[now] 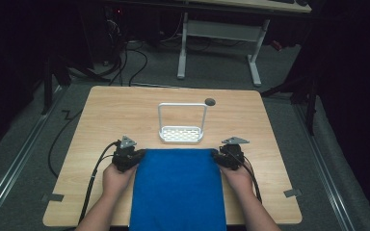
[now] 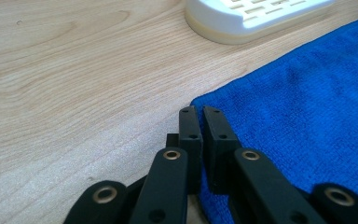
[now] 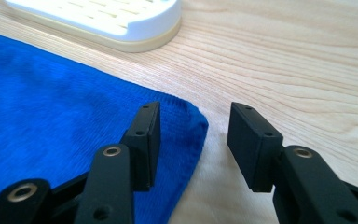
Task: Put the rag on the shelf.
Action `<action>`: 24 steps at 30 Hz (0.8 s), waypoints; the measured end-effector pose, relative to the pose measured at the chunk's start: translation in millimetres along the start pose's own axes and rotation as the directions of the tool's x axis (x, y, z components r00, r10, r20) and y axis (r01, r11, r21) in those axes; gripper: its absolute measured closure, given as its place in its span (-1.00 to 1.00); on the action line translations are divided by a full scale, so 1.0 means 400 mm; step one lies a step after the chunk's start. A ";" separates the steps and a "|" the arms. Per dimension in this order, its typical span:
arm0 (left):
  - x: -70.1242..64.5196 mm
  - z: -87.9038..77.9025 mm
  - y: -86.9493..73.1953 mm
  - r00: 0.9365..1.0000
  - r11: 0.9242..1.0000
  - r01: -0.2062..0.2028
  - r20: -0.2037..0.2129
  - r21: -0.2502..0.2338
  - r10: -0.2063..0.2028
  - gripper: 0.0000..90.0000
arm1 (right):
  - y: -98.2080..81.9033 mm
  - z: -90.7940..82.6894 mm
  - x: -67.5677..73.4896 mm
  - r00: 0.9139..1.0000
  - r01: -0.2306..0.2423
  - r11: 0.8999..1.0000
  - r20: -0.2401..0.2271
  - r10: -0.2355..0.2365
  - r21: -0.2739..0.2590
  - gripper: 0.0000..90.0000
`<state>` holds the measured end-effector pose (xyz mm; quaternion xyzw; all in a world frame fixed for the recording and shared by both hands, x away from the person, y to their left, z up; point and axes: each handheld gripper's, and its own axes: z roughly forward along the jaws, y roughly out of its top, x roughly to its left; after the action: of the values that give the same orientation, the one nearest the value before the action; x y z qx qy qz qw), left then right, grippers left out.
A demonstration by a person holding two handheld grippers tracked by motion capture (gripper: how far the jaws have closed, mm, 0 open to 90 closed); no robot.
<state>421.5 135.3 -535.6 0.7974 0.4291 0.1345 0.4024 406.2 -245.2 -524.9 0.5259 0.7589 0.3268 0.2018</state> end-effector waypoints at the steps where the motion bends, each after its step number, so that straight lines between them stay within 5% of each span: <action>1: 0.004 0.000 0.000 1.000 1.000 0.014 0.012 0.000 -0.014 0.93 | 0.003 0.008 0.002 1.000 0.001 1.000 0.005 -0.001 0.004 0.23; 13: 0.013 0.000 0.000 0.999 0.999 0.038 0.035 0.001 -0.038 0.93 | 0.003 0.011 0.029 0.998 0.064 0.998 -0.006 -0.064 0.000 0.92; 20: 0.010 -0.001 -0.001 0.999 0.999 0.037 0.030 -0.001 -0.037 0.95 | 0.002 0.005 0.030 0.997 0.077 0.997 -0.016 -0.077 -0.011 0.96; 24: 0.010 -0.003 -0.002 0.999 0.999 0.030 0.039 -0.011 -0.029 0.95 | 0.003 -0.020 0.033 0.996 0.079 0.995 -0.044 -0.081 -0.062 0.96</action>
<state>422.8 139.3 -535.8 0.7911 0.4323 0.1156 0.4171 397.1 -234.9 -517.8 0.4810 0.7737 0.3532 0.2126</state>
